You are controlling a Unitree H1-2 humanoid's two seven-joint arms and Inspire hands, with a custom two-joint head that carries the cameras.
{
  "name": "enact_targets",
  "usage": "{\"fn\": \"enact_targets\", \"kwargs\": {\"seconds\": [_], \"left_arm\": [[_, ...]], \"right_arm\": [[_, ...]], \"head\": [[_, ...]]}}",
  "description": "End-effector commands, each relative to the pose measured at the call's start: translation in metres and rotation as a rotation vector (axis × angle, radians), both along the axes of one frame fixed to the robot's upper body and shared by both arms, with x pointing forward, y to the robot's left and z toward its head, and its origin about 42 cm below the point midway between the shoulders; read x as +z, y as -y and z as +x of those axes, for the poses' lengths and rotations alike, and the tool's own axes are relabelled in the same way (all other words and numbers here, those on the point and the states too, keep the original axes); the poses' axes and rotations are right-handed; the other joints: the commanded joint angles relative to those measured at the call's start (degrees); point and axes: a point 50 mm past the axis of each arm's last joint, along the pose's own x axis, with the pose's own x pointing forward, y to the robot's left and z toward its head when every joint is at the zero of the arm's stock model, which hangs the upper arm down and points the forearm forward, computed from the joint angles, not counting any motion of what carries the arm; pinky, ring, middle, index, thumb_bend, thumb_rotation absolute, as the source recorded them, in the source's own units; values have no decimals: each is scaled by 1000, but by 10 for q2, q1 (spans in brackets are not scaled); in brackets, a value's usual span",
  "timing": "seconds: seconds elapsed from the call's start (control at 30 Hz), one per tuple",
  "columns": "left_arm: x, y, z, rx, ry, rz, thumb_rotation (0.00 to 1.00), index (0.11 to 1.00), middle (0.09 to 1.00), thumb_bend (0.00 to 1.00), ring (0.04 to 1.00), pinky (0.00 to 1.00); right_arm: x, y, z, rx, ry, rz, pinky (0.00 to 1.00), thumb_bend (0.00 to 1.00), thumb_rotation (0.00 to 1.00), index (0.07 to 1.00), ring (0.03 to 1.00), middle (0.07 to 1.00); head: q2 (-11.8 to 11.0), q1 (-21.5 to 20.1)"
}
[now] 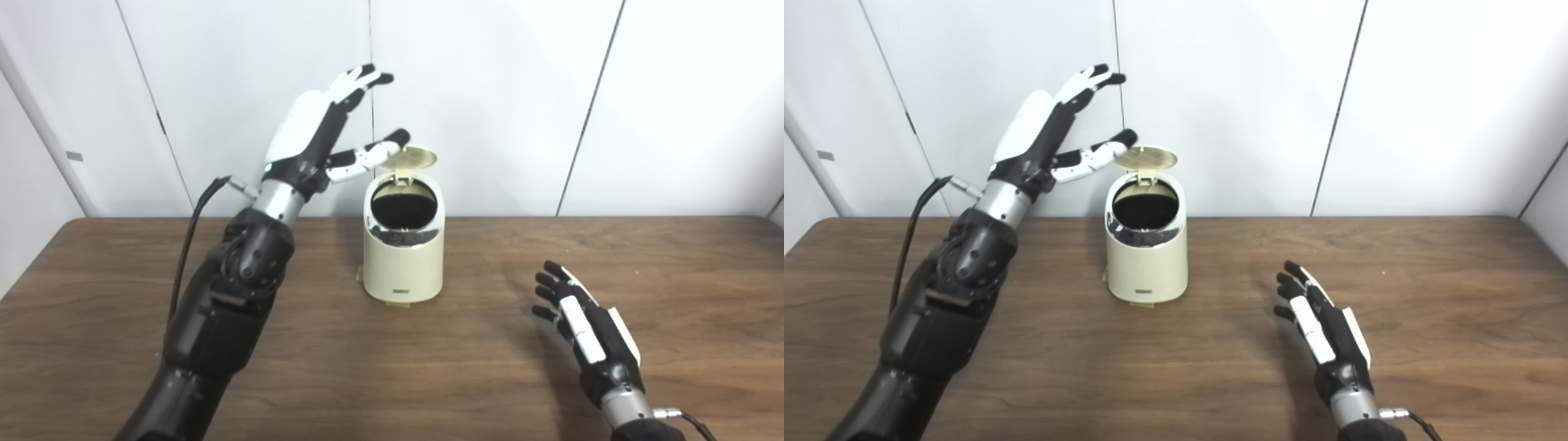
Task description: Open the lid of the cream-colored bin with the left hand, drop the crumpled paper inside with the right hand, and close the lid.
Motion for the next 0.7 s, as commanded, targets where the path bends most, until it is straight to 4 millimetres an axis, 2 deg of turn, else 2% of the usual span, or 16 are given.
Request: {"fn": "enact_targets", "kwargs": {"seconds": [0.0, 0.03, 0.17, 0.4, 0.5, 0.67], "left_arm": [[33, 4, 8, 32, 122, 99, 675, 909, 965, 571, 1000, 950], [34, 5, 10, 45, 128, 139, 715, 901, 965, 575, 1000, 963], [31, 11, 17, 84, 126, 258, 768, 868, 986, 590, 1000, 998], [22, 8, 23, 123, 122, 383, 782, 776, 985, 590, 1000, 997], [17, 6, 26, 127, 101, 413, 779, 744, 986, 588, 1000, 998], [9, 2, 27, 130, 50, 439, 841, 707, 970, 599, 1000, 975]], "right_arm": [[18, -3, 5, 16, 103, 10, 805, 588, 801, 901, 882, 871], [18, -3, 5, 12, 102, 10, 807, 601, 804, 898, 880, 866], [19, -4, 3, 3, 103, 18, 815, 618, 814, 898, 884, 862], [19, -5, 2, -20, 118, -53, 795, 607, 812, 895, 870, 848], [18, -5, 1, -31, 122, -102, 771, 638, 822, 893, 855, 836], [18, -5, 1, -44, 129, -159, 755, 670, 825, 892, 847, 827]], "head": [[0, 0], [0, 1], [1, 0], [4, -1], [5, -2], [6, -5]]}}
